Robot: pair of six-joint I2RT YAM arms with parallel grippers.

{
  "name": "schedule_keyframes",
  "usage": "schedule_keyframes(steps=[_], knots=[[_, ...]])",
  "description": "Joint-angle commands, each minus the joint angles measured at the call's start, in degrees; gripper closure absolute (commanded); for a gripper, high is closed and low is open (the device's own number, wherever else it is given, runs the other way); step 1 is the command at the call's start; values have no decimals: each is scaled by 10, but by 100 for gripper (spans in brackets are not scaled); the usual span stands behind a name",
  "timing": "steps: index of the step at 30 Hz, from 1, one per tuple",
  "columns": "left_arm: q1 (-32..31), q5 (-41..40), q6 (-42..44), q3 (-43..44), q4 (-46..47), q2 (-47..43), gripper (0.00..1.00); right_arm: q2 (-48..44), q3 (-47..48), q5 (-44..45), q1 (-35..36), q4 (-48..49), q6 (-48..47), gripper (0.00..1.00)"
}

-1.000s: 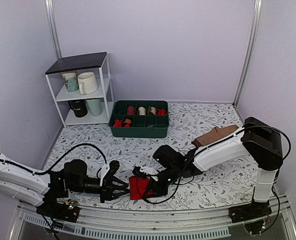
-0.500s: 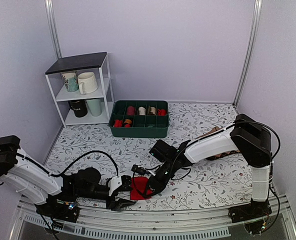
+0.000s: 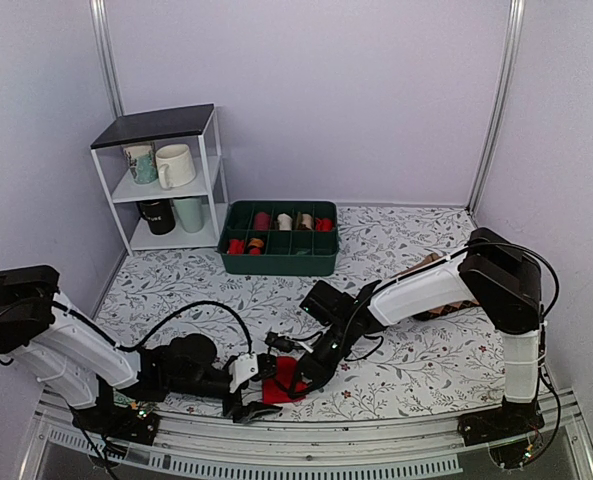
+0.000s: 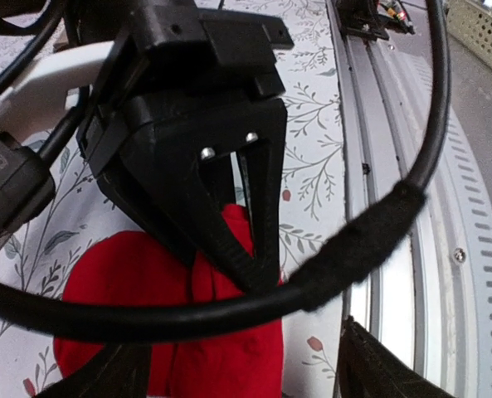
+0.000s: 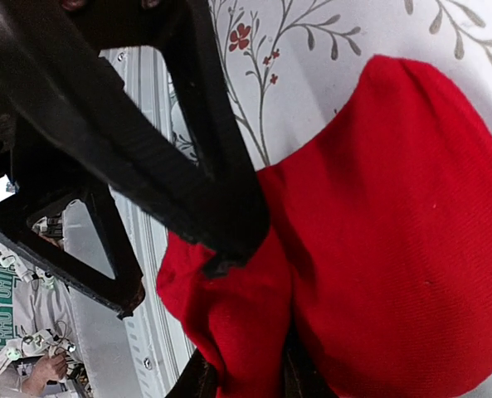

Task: Roll the socks
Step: Roll the sock at the center of the board.

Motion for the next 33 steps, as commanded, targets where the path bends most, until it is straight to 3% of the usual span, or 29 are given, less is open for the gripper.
schedule_keyframes(steps=[1, 11, 14, 19, 24, 27, 33], knots=[[-4, 6, -12, 5, 1, 16, 23, 48, -26, 66, -2, -102, 4, 81], [-4, 8, -23, 21, 3, 59, 47, 53, -24, 58, -3, -107, 12, 82], [-4, 8, -23, 23, 5, 64, 64, 57, -20, 56, -3, -108, 13, 82], [-2, 14, -32, 22, -1, 62, 100, 58, -16, 58, -3, -108, 14, 82], [13, 44, -70, 25, -28, 56, 100, 54, -11, 64, -6, -85, 25, 80], [37, 70, -120, 14, -27, 58, 100, 16, -20, 103, -10, -28, 40, 68], [91, 139, -193, -11, -5, 84, 100, -151, -147, 184, -15, 277, 24, 57]])
